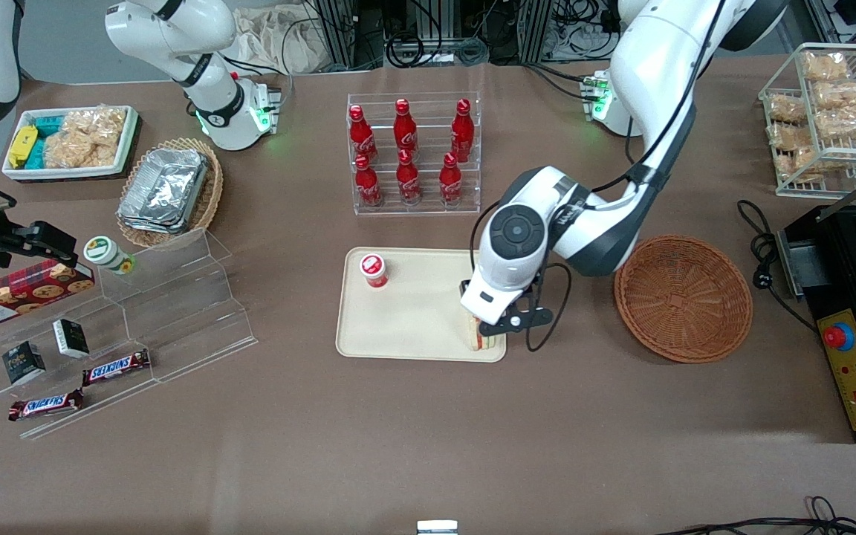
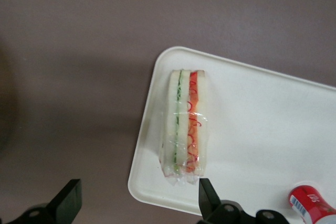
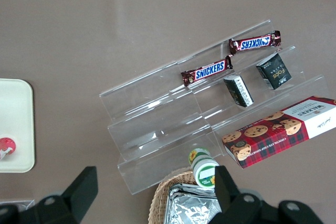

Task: Place sandwich from basket to tray

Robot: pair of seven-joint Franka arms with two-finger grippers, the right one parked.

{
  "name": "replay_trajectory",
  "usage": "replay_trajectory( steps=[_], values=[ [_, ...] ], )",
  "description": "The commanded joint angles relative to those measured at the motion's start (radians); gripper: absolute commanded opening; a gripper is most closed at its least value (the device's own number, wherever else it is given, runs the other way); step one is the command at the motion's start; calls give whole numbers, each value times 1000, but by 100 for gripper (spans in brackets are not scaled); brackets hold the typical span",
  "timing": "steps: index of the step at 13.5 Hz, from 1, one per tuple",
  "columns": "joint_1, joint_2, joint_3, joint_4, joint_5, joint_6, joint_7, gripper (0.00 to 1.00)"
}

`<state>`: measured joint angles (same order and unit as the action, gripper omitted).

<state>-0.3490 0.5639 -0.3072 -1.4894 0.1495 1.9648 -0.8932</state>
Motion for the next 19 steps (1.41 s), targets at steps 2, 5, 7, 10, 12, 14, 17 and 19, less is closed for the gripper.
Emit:
replay_trajectory(
  steps=[2, 5, 7, 10, 12, 14, 17, 19],
  values=[
    [-1, -149, 62, -101, -33, -23, 8, 100],
    [-2, -228, 149, -120, -134, -107, 161, 100],
    [-2, -289, 241, -121, -197, -188, 293, 100],
    [-4, -381, 426, -127, -257, -303, 581, 100],
    [-4, -468, 489, -217, -254, -284, 644, 100],
    [-4, -598, 497, -392, -234, -187, 649, 100],
    [-8, -673, 493, -506, -89, -184, 658, 100],
    [-13, -651, 491, -455, -22, -228, 654, 100]
  ],
)
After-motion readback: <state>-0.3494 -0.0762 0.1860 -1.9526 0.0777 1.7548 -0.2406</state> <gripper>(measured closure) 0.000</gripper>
